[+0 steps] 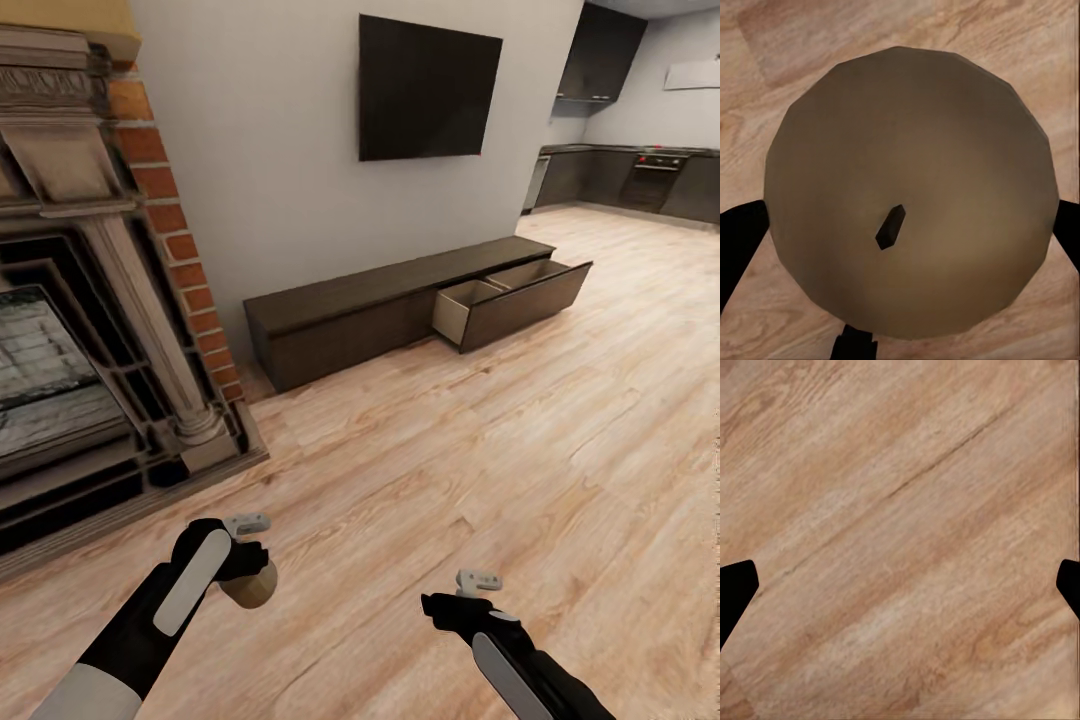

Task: Place each of the two pumpkins and all three candles from the living room inside a cabinet in the living room (use any cabinet), then make sure every cabinet is closed, and position the cauldron so it is next to a table in the living room.

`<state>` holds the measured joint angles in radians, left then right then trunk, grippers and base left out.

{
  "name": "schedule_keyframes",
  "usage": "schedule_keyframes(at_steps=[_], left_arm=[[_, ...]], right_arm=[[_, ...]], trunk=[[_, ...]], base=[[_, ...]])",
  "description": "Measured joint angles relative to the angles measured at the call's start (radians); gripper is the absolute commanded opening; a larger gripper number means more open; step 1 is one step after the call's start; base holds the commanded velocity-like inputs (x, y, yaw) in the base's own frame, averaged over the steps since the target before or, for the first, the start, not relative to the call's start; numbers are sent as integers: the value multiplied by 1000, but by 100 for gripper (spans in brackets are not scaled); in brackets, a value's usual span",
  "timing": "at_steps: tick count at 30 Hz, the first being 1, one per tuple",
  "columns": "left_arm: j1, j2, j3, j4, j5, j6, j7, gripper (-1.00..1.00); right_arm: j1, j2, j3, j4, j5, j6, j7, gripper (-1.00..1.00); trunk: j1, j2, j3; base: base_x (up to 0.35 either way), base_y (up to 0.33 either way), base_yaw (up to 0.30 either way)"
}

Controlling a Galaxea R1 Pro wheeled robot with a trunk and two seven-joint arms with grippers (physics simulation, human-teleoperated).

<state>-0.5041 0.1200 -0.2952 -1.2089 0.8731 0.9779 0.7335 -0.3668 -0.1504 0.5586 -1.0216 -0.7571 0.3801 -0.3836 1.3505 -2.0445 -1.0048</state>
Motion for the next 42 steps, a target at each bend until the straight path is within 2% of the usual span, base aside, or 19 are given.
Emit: schedule_keyframes(at_steps=[12,17,23,42], left_arm=[[0,0,0,0,2,0,0,-100],[0,0,-1,0,3,0,0,-100],[0,-1,-2,0,4,0,0,-100],[0,-1,-3,0,1,-1,0,-100]], right_arm=[[0,1,-2,27,0,-1,1,100],[0,1,-2,29,-32,-3,1,100],[0,1,-2,31,-38,-6,1,100],[0,1,-3,31,-39,-18,-4,100]], trunk=[[0,0,0],[0,0,4],[0,0,11],[0,0,38]], base=[[239,0,-279],[298,-1,-259],[313,-60,-215],[304,-179,-175]])
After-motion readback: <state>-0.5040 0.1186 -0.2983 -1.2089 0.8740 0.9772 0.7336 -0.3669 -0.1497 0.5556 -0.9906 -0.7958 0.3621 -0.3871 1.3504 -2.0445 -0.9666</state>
